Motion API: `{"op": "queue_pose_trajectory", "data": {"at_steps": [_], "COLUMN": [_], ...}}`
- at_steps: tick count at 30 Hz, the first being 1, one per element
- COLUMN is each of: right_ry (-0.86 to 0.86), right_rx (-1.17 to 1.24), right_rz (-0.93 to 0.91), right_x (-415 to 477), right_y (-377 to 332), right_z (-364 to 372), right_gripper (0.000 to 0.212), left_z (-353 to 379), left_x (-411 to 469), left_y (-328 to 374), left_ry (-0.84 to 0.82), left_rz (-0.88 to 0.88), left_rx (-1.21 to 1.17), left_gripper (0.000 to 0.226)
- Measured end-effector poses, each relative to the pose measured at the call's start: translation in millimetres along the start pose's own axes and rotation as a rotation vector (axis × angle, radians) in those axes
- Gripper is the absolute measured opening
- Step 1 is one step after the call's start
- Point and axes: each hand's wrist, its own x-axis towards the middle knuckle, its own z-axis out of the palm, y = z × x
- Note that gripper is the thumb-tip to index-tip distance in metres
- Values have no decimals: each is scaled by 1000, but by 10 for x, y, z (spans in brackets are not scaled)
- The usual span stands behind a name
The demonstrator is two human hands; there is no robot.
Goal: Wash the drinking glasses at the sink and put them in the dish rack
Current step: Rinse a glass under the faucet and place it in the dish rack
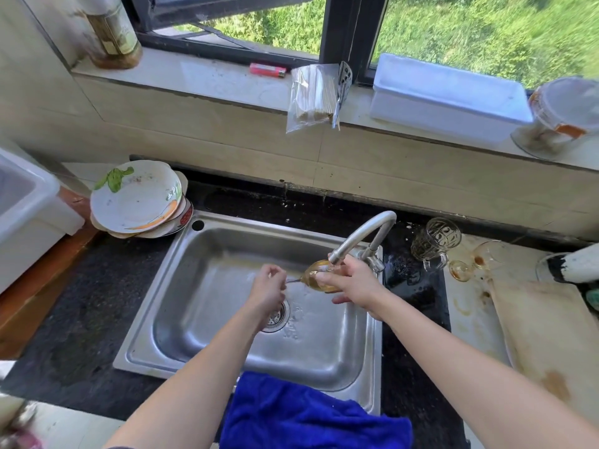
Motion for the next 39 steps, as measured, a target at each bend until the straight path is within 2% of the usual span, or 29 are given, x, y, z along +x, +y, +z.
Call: {"op": "queue_pose_trajectory", "data": {"at_steps": [3, 5, 8, 11, 13, 16, 18, 21, 22, 24, 26, 27, 28, 31, 36, 39], "right_ry": [-41, -80, -100, -50, 21, 151, 194, 163, 179, 358, 527, 531, 502, 412, 360, 309], "right_rx": [195, 321, 512, 652, 582, 174, -133, -458, -532, -671, -801, -851, -887, -911, -1021, -1020], "right_rz": [133, 181, 211, 184, 114, -43, -179, -342, -384, -545, -755, -814, -817, -666, -757, -639], "right_x": [14, -11, -51, -52, -40, -13, -20, -89, -140, -262, -338, -340, -314, -167, -238, -137], "right_y": [85, 95, 77, 28, 16, 74, 131, 209, 223, 252, 282, 297, 295, 251, 310, 263], "right_z": [-6, 31, 102, 140, 132, 121, 107, 56, 31, -35, -82, -87, -66, 34, 10, 70], "right_gripper": [49, 39, 29, 24, 15, 13, 15, 9, 8, 12, 16, 17, 18, 20, 19, 34], "left_z": [-50, -52, -26, -60, -83, 1, 108, 202, 224, 278, 337, 379, 424, 491, 327, 424], "left_x": [-184, -350, -495, -413, -236, 0, 87, 200, 242, 310, 356, 370, 364, 339, 461, 424], "left_y": [340, 539, 654, 545, 409, 228, 153, 66, 50, 63, 116, 141, 178, 273, 268, 260], "left_ry": [142, 202, 248, 233, 190, 87, -14, -101, -122, -130, -117, -119, -127, -118, -1, -41], "left_rz": [407, 554, 694, 749, 615, 86, -248, -428, -449, -439, -358, -307, -262, -163, -88, -89], "left_rx": [486, 752, 841, 714, 600, 307, 31, -138, -188, -286, -306, -288, -263, -264, -255, -279], "left_gripper": [5, 7, 12, 13, 20, 28, 17, 14, 16, 17, 19, 18, 18, 16, 20, 19]}}
